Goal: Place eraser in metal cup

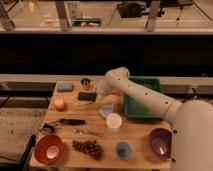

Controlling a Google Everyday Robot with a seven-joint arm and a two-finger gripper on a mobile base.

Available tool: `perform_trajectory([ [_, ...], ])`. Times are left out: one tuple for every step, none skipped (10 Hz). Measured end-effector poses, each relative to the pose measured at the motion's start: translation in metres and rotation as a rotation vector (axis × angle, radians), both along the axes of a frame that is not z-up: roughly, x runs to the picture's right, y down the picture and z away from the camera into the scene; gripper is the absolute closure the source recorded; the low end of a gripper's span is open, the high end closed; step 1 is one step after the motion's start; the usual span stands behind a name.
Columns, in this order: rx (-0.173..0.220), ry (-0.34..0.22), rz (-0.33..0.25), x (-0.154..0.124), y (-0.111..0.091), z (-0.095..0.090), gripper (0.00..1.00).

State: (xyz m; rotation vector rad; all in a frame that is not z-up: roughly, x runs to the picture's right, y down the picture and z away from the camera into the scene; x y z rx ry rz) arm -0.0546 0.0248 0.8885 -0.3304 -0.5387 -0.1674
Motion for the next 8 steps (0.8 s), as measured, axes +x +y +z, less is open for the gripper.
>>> perform_trajectory([
  [0.009, -0.005, -0.003, -0.001, -0.005, 0.000, 1.00],
  [0.014, -0.008, -0.006, -0.002, -0.009, 0.002, 1.00],
  [0.019, -0.013, -0.008, -0.003, -0.013, 0.003, 1.00],
  [0.023, -0.015, -0.008, -0.003, -0.017, 0.005, 1.00],
  [0.026, -0.016, -0.008, -0.002, -0.020, 0.007, 1.00],
  [0.030, -0.016, -0.007, -0.002, -0.023, 0.010, 1.00],
  [0.034, -0.018, -0.007, -0.003, -0.027, 0.013, 1.00],
  [0.037, -0.020, -0.008, -0.004, -0.029, 0.015, 1.00],
])
